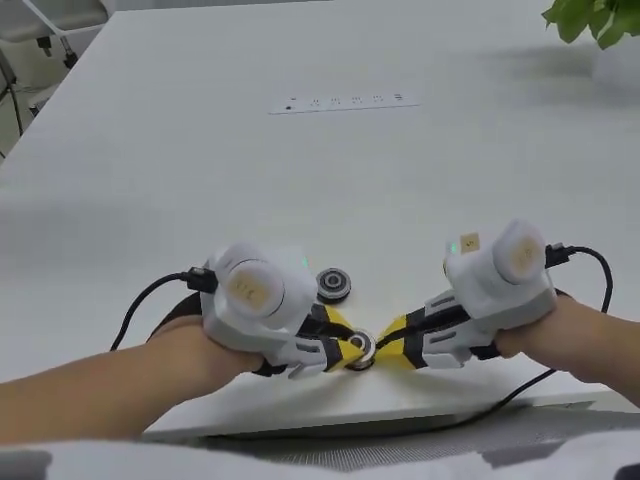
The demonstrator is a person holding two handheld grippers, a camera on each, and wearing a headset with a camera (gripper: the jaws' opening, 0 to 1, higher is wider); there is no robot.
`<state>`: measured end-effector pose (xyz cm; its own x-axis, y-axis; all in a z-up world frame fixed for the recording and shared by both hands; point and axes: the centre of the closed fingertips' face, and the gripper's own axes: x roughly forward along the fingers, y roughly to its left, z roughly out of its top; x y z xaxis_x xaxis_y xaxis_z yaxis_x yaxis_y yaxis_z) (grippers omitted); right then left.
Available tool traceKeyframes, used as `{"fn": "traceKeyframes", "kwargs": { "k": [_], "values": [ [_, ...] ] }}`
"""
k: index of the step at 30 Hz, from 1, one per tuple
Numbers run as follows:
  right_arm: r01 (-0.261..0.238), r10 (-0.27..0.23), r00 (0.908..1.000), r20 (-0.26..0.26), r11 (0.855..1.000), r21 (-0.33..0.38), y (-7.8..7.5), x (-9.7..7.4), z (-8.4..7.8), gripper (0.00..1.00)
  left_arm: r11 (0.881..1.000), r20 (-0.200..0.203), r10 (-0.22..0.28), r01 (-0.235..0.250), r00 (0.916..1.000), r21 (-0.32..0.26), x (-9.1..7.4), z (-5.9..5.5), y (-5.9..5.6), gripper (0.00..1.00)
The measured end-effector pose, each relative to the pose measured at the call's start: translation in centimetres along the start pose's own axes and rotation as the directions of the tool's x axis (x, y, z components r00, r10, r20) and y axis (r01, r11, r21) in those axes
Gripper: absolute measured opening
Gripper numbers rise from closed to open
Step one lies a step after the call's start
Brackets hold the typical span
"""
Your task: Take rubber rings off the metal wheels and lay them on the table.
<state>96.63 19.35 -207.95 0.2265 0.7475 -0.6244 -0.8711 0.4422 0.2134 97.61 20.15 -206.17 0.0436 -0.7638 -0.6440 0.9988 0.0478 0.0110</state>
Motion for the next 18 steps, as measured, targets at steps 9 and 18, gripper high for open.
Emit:
{"fn": "traceKeyframes", "kwargs": {
  "k": [9,18],
  "values": [
    [0.002,-0.004,0.9998,0.020,0.995,0.104,-0.2,-0.1,0.0,0.00,1.000,-0.001,0.004,-0.004,1.0000,0.003,0.0,0.0,0.0,0.07],
    [0.007,-0.033,0.9946,0.098,0.968,0.252,-1.0,-0.9,1.0,0.00,1.000,0.000,0.010,-0.010,0.9999,0.005,0.0,0.0,0.1,0.07]
  ]
}}
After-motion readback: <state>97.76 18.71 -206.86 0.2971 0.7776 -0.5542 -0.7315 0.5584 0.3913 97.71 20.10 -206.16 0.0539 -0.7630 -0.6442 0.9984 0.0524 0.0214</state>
